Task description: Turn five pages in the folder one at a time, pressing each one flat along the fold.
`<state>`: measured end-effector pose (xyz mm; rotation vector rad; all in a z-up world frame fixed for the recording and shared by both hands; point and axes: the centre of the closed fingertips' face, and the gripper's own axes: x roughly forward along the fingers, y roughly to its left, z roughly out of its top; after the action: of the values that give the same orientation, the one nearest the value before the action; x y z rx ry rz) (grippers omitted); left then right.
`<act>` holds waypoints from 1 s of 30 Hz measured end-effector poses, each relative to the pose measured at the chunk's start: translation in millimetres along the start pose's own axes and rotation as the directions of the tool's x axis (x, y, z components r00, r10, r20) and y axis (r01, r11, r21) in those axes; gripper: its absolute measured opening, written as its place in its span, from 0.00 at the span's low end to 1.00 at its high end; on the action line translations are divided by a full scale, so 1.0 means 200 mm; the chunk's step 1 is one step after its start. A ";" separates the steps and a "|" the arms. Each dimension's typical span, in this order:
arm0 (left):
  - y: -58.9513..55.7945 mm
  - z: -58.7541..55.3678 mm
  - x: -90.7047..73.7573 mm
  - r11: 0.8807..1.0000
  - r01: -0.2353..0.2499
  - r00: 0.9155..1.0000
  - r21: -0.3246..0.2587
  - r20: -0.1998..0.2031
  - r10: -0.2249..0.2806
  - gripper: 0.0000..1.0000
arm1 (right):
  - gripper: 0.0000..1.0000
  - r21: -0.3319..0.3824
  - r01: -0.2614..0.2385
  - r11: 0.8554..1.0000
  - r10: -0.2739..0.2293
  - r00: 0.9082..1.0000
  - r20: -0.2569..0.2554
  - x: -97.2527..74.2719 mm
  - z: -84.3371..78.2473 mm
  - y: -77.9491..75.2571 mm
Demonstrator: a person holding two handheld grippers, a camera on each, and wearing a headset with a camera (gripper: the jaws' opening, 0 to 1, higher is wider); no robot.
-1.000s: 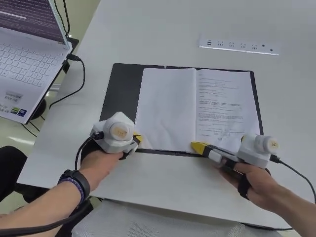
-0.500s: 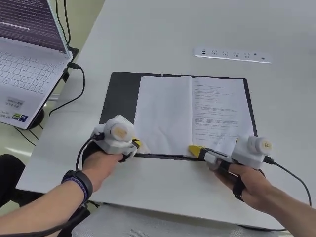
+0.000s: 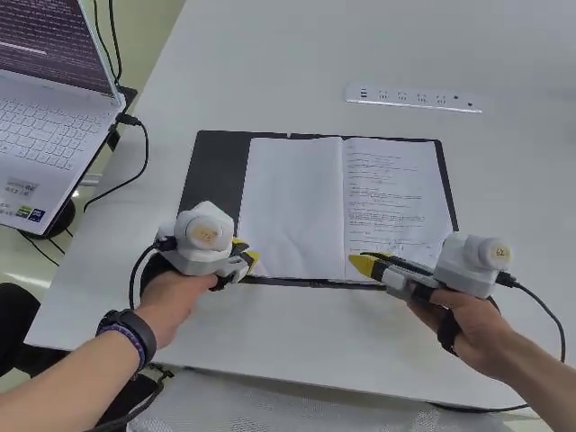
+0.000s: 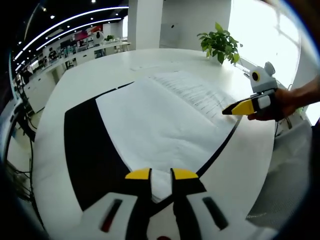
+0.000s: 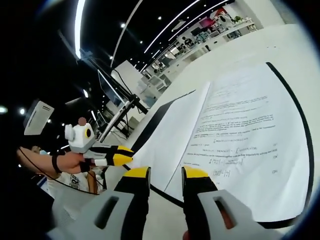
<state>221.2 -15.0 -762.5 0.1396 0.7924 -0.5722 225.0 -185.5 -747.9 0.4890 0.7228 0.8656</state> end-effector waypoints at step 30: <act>-0.04 0.18 -0.35 1.000 0.000 0.992 0.028 0.127 -0.004 0.44 | 0.56 -0.177 0.210 0.961 -0.191 0.974 0.120 -0.50 0.21 -0.02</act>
<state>201.3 -2.9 -687.8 0.1264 0.6613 -0.5882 213.8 -274.5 -686.2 0.2821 0.5789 0.7048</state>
